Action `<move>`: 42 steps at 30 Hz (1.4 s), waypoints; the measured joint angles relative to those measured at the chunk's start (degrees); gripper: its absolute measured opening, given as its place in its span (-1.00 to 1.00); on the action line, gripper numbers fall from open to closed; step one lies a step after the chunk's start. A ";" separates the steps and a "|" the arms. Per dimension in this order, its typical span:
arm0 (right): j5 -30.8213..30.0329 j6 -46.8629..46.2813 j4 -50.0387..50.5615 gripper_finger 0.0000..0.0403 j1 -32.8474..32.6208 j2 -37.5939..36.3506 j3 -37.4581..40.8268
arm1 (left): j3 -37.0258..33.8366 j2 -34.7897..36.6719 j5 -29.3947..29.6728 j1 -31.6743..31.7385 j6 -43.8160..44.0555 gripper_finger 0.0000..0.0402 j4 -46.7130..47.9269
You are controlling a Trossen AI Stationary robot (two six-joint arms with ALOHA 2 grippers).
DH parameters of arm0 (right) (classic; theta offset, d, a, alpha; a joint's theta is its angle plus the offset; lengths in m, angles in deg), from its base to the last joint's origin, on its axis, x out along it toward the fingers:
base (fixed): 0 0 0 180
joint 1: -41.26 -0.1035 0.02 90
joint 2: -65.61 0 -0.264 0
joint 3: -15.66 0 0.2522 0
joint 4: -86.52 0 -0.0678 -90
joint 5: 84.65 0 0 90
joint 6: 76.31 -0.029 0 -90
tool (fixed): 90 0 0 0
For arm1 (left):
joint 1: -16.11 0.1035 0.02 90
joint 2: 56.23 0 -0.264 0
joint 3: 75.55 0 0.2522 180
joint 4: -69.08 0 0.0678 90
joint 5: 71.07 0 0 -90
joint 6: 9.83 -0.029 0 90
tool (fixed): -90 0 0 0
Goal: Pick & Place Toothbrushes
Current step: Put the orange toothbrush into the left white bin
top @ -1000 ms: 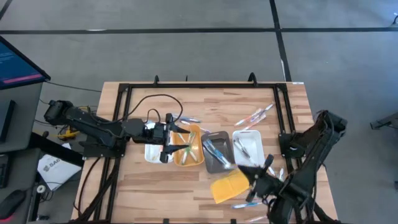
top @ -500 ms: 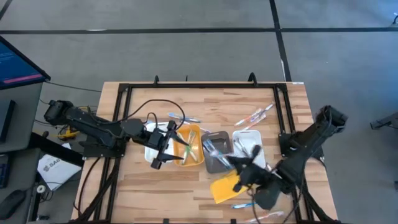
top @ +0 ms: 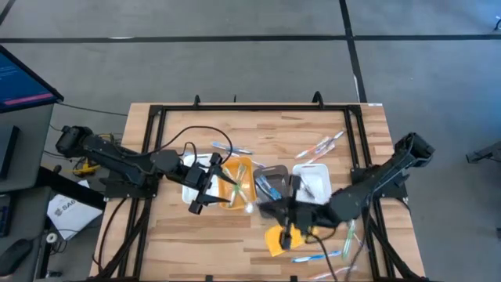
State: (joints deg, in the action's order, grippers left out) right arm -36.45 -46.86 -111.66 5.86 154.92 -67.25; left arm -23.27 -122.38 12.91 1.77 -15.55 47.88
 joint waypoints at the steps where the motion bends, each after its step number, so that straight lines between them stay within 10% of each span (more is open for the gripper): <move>1: 0.38 -1.91 0.01 -1.00 1.25 0.04 0.08 | 0.00 -0.01 -0.02 -0.36 -0.07 0.18 -0.13; 12: 19.54 -21.58 -26.91 -1.00 12.04 0.10 16.20 | 0.00 0.00 7.28 -1.59 -2.00 0.18 -2.36; 17: 19.06 -21.61 -27.51 -1.00 14.64 0.06 18.64 | -0.02 -1.33 17.06 -1.12 -3.19 0.18 -1.60; 42: 18.82 -21.03 -21.99 -1.00 18.33 0.05 18.58 | 0.07 -7.49 16.09 2.66 -0.73 0.17 -8.41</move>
State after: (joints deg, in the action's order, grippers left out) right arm -17.63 -67.89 -133.65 24.19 154.97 -48.67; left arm -23.19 -129.88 28.99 4.43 -16.28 39.47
